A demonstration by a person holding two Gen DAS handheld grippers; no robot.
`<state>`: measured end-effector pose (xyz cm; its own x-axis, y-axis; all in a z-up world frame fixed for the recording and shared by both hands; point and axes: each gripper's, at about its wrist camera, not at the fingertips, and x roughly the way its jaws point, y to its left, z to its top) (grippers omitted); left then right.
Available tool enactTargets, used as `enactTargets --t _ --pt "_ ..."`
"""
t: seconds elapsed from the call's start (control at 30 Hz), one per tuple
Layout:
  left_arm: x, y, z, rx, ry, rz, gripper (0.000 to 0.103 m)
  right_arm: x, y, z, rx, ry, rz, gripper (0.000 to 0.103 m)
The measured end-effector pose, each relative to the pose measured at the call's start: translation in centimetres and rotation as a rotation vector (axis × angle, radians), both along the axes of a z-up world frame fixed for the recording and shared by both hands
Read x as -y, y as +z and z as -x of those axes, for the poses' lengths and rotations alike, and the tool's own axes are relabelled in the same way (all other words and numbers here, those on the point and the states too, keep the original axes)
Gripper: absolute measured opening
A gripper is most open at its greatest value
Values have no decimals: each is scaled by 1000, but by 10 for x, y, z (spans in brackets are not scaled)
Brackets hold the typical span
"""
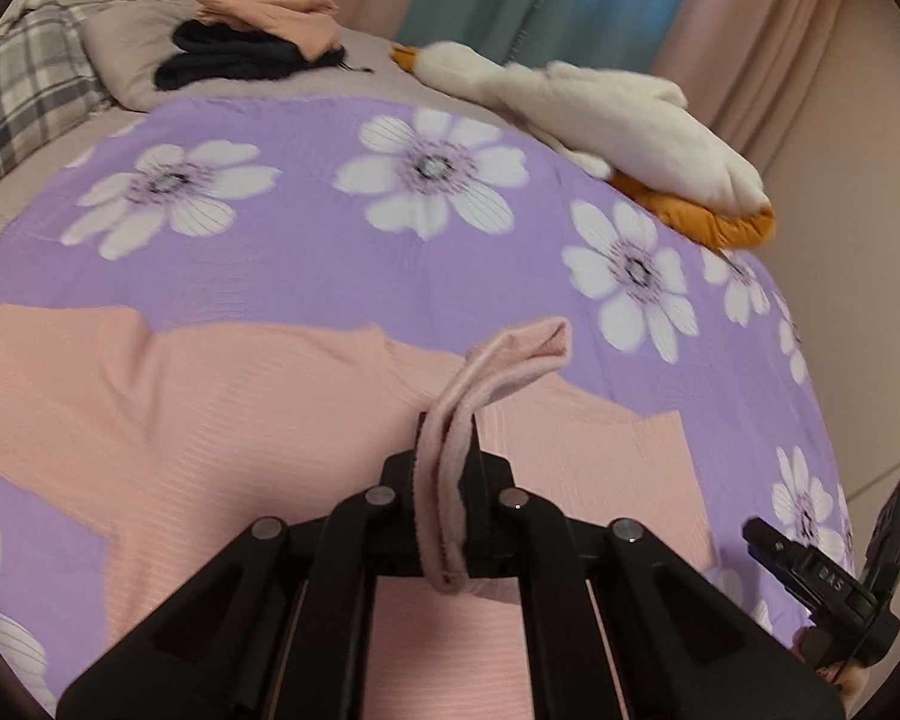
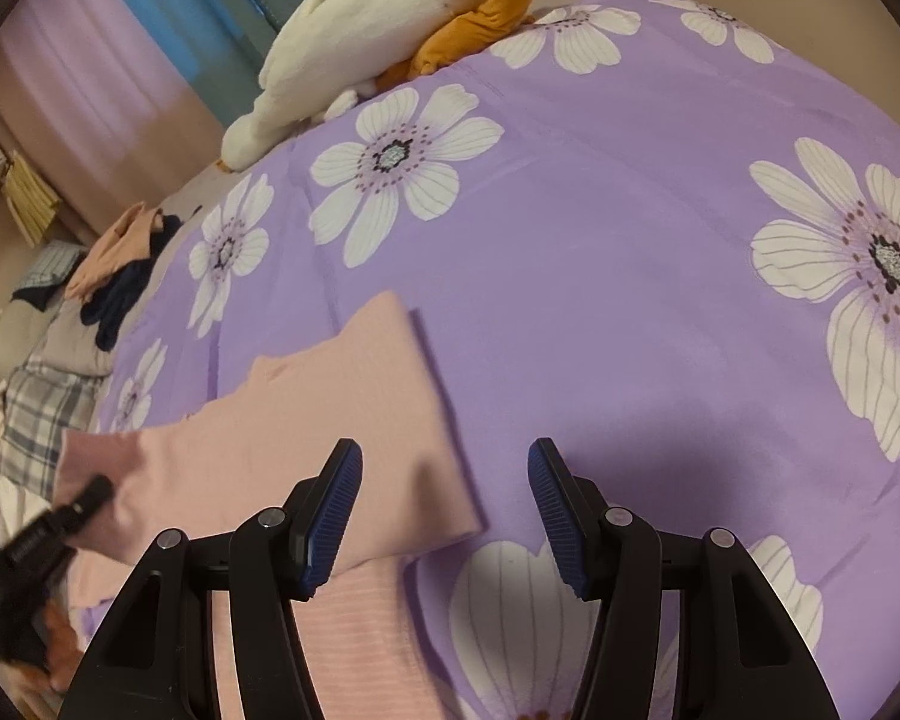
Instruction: Fold small clothes
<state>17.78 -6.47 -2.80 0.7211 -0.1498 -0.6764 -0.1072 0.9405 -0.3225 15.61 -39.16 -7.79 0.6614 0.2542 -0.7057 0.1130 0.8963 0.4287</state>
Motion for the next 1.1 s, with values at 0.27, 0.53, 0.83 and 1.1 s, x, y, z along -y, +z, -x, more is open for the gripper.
enactTargets --t 0.27,0.53,0.83,1.1 --pt "-45 -2 2 -4 96 -5 4 -17 -6 -6 -13 57 -11 57" --pt "-70 -34 1 -86 139 -13 4 -43 -20 -14 -54 140 -24 57" --pt "-90 -68 -2 -168 160 11 6 -63 -33 -19 -100 190 -17 42" --pt "-99 -74 1 -196 145 34 11 -69 -33 -20 -107 193 32 37"
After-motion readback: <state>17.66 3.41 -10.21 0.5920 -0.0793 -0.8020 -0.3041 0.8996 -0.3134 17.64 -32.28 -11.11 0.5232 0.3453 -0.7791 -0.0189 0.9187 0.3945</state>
